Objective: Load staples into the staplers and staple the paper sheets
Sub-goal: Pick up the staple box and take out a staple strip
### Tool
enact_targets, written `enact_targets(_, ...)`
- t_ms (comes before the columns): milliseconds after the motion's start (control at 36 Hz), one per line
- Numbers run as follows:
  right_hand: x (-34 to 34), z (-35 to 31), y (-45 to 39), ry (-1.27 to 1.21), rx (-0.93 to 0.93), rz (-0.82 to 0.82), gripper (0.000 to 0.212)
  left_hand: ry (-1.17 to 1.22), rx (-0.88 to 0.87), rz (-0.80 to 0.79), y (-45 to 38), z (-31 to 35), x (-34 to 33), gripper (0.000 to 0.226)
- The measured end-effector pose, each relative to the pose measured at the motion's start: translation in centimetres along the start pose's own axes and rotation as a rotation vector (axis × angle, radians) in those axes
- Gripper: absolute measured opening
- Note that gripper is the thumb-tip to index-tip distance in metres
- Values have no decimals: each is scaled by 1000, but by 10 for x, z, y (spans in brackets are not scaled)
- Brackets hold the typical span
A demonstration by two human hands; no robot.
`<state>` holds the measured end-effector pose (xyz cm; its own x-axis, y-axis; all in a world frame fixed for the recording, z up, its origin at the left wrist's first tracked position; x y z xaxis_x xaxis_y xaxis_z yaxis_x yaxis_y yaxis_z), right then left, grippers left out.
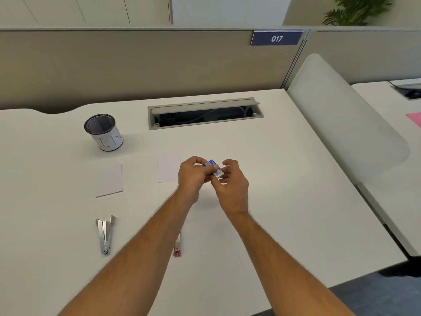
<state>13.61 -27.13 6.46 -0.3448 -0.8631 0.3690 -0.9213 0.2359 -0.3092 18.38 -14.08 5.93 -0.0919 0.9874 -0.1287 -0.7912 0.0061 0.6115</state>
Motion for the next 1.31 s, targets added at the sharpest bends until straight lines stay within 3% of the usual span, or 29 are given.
enact_targets(222,5,-1,8,-20,37,13,30,-21,-10,25,1,-2,4,19)
enact_targets(694,11,-1,25,-42,96,26,36,6,20,-19,4,-7,6,17)
enact_targets(917,11,-3,26,-17,141,-8,20,20,26,-12,6,-8,7,20)
enact_targets(1139,15,-3,25,-55,91,-4,30,46,41,-9,2,-9,13,13)
enact_targets(1306,16,-3,24,-59,103,-14,25,67,29,-17,1,-15,17,14)
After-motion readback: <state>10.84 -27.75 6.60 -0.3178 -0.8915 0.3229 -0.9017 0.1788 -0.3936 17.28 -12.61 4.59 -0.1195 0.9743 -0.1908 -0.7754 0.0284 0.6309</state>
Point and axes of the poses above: each hand's wrist, its own y-axis away from the middle knuckle, its own x-axis out of the back of the hand, z = x × y, the point moved 6 cm from there along -y, towards the middle knuckle, and after that the axes turned 14 degrees about x, right-handed, at the moved point
